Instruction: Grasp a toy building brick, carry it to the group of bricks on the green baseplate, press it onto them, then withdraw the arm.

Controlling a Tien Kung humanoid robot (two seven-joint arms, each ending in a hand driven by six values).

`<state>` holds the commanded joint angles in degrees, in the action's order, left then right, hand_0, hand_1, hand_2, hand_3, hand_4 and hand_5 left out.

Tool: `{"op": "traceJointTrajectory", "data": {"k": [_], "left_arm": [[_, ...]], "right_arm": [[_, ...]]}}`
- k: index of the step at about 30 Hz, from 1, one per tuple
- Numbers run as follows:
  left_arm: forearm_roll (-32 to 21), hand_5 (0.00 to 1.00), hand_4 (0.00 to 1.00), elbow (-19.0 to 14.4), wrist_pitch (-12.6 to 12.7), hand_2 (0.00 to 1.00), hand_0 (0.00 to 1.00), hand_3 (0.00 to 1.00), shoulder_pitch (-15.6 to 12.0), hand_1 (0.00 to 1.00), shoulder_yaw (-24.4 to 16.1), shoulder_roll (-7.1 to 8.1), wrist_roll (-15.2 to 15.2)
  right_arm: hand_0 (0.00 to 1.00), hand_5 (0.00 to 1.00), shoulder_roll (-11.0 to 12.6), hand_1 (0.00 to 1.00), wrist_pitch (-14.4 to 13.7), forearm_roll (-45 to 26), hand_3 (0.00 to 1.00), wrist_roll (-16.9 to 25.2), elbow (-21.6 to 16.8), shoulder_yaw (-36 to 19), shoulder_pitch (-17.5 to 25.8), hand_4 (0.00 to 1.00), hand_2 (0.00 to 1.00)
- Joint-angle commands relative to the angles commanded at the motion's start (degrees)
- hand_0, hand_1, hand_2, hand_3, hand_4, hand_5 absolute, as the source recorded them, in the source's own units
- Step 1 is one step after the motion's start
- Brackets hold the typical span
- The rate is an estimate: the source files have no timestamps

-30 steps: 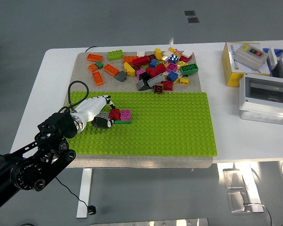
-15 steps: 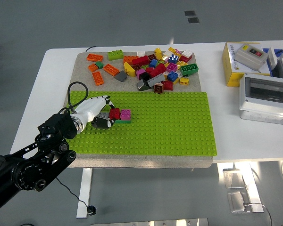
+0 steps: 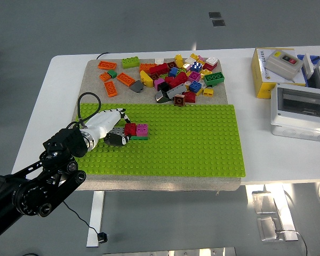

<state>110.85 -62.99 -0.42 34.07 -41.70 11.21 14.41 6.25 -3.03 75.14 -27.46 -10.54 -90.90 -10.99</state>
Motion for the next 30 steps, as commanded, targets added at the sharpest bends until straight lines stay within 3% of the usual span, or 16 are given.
{"op": "traceJointTrajectory", "data": {"k": [15, 16, 21, 22, 30], "left_arm": [[0.02, 0.226, 0.580, -0.13, -0.39, 0.993, 0.998, 0.667, 0.09, 0.978, -0.07, 0.06, -0.20], [0.02, 0.223, 0.597, -0.14, -0.46, 0.995, 0.998, 0.728, 0.08, 0.979, -0.10, 0.06, -0.22], [0.06, 0.223, 0.597, -0.27, -0.70, 0.995, 0.998, 0.728, 0.06, 0.979, -0.22, 0.09, -0.25], [0.06, 0.221, 0.599, -0.33, -0.74, 0.998, 0.998, 0.768, 0.05, 0.980, -0.25, 0.11, -0.25], [0.03, 0.219, 0.599, -0.61, -1.07, 0.998, 0.998, 0.770, 0.07, 0.982, -0.32, 0.19, -0.25]], "right_arm": [[0.661, 0.998, 0.04, 0.579, -0.07, -0.33, 0.752, 0.24, 0.04, 0.19, -0.07, 0.465, 0.542], [0.661, 0.998, 0.05, 0.581, -0.07, -0.27, 0.749, 0.25, 0.04, 0.16, -0.07, 0.465, 0.539], [0.661, 0.998, 0.06, 0.581, -0.06, -0.08, 0.749, 0.27, 0.04, 0.07, -0.06, 0.465, 0.539], [0.661, 0.998, 0.06, 0.579, -0.06, -0.07, 0.750, 0.28, 0.04, 0.06, -0.05, 0.467, 0.539], [0.661, 0.998, 0.07, 0.580, -0.12, -0.19, 0.750, 0.30, 0.04, 0.11, -0.05, 0.467, 0.539]]}}
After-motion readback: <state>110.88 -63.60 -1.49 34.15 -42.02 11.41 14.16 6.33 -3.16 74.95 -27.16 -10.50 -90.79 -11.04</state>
